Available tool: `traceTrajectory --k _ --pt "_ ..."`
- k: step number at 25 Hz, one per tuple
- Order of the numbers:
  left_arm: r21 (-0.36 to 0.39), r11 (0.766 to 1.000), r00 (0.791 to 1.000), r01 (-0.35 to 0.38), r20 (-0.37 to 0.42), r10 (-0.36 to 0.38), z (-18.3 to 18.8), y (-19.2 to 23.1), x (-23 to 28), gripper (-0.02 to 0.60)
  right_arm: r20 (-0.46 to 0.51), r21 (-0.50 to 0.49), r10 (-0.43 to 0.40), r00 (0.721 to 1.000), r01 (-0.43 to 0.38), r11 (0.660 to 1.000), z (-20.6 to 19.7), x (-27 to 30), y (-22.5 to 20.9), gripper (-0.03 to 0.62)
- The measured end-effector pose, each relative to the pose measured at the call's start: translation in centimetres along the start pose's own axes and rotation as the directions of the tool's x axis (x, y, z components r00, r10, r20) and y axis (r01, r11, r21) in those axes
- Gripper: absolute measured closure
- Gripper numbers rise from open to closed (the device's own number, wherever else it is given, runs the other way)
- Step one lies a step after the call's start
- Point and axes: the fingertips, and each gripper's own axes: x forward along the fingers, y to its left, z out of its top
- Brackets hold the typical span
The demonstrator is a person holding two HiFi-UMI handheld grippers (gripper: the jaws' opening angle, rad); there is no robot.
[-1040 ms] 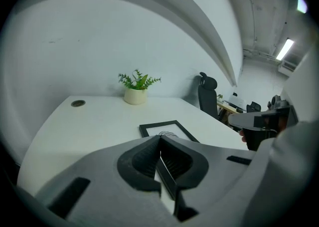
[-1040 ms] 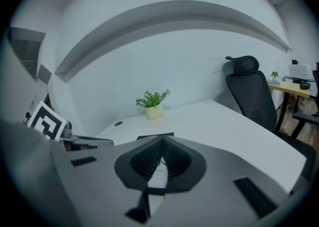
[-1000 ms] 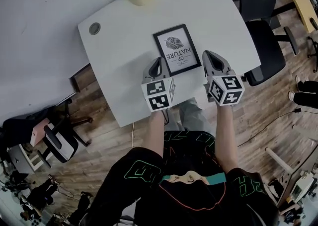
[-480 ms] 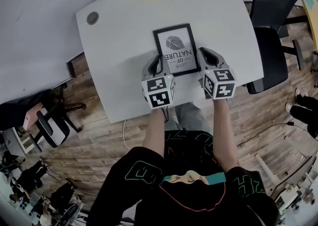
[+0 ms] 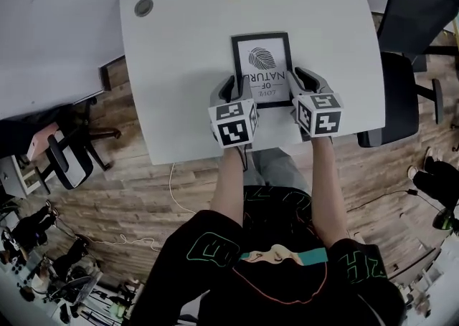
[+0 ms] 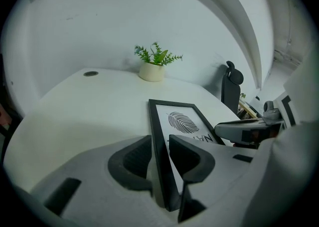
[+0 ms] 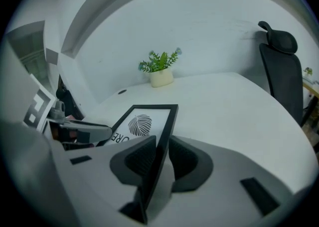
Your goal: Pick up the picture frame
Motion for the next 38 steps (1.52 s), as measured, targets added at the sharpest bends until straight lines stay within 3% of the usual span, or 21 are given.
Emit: traceTrajectory --k 5,11,16,22,27,38 --pt "-0.016 1.000 1.000 -0.011 -0.003 0.011 0.0 0.2 0.5 0.463 -0.039 -0.012 0.007 0.999 -0.008 1.000 0.0 1.0 0.4 0.496" --pt "-0.023 1.000 0.997 -0.014 -0.077 0.012 0.1 -0.1 1.2 0.471 -0.088 0.009 0.000 0.996 0.001 1.000 -0.3 1.7 0.0 0.494" --pt "-0.080 0.997 0.996 -0.010 -0.084 0.004 -0.2 0.1 1.0 0.484 -0.096 0.094 0.001 0.995 0.008 0.996 -0.5 1.7 0.1 0.507" --pt "-0.156 0.988 0.993 0.006 -0.116 -0.024 -0.3 0.2 0.7 0.506 -0.054 0.120 -0.008 0.999 0.014 0.993 0.5 1.1 0.0 0.522" --pt "-0.191 0.981 0.997 0.021 -0.070 -0.035 0.1 -0.4 -0.4 0.506 -0.004 0.062 -0.002 1.000 0.003 0.998 2.4 0.0 0.3 0.523" --pt "-0.096 0.995 0.996 0.034 0.084 -0.026 5.2 -0.6 -3.7 0.509 0.163 0.022 0.028 0.986 -0.032 0.999 6.7 -2.8 2.1 0.522"
